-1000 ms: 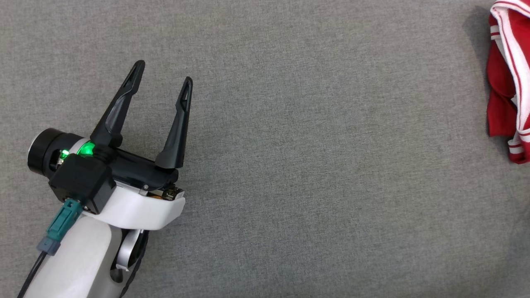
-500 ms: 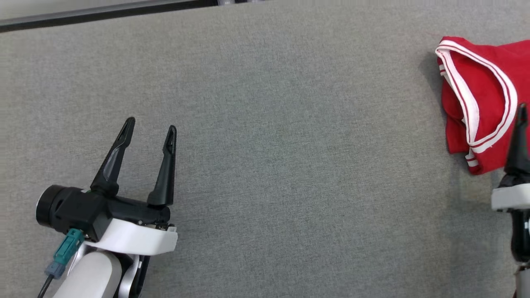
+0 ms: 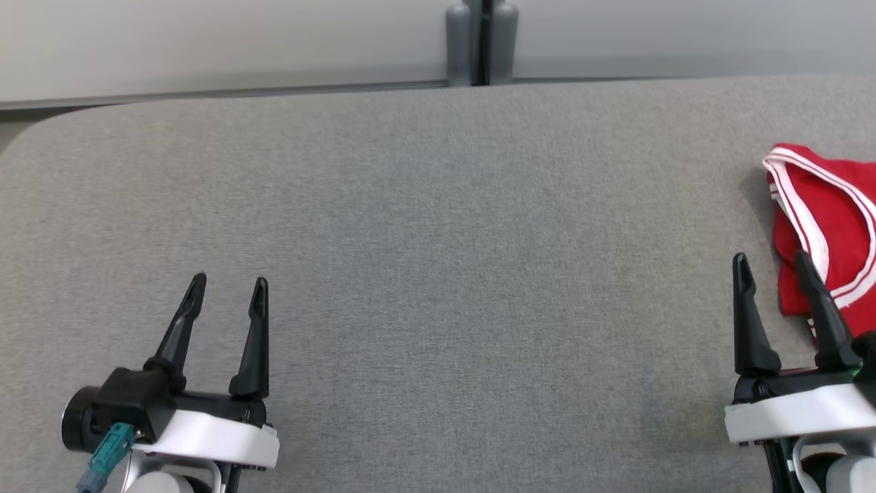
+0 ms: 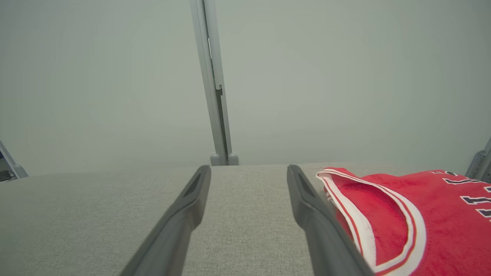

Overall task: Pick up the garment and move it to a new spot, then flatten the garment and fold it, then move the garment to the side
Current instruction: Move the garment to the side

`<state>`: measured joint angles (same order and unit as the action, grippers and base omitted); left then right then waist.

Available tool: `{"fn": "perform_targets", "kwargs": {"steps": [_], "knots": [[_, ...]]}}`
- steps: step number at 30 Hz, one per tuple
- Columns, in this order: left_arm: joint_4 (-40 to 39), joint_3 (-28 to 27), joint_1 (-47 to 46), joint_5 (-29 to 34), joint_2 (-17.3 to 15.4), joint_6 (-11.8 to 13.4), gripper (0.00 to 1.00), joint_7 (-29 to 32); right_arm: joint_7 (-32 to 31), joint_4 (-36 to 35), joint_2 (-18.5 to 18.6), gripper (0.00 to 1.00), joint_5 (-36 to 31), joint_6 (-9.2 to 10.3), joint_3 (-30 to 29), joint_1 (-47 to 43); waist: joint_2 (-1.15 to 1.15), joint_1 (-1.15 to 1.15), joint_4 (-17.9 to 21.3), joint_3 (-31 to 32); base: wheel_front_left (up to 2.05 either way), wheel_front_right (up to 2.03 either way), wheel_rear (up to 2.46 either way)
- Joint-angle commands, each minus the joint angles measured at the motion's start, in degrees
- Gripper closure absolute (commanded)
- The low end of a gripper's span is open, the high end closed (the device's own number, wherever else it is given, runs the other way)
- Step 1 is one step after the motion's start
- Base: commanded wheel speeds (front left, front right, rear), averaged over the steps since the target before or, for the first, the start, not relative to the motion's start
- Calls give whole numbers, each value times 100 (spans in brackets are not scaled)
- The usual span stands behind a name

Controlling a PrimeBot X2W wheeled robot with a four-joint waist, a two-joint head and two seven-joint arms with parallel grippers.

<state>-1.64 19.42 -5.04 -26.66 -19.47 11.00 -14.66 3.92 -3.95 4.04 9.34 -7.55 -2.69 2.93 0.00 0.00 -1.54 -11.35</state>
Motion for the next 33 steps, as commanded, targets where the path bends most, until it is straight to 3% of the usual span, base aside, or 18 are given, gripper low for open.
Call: {"fn": "perform_targets", "kwargs": {"steps": [1,15,33], "knots": [[16,-15,70,-16,-16,23,0,-22,-36,-39,4,0,-14,11,6,-76,0,0,-173,205,0,0,0],[324,73,832,-197,-46,-50,0,-36,-485,-277,-57,0,24,12,165,-1152,0,0,-184,1175,0,0,0],[398,126,1120,-292,-88,115,0,175,-786,-519,-94,0,10,12,97,-1576,0,0,-163,1582,0,0,0]]}}
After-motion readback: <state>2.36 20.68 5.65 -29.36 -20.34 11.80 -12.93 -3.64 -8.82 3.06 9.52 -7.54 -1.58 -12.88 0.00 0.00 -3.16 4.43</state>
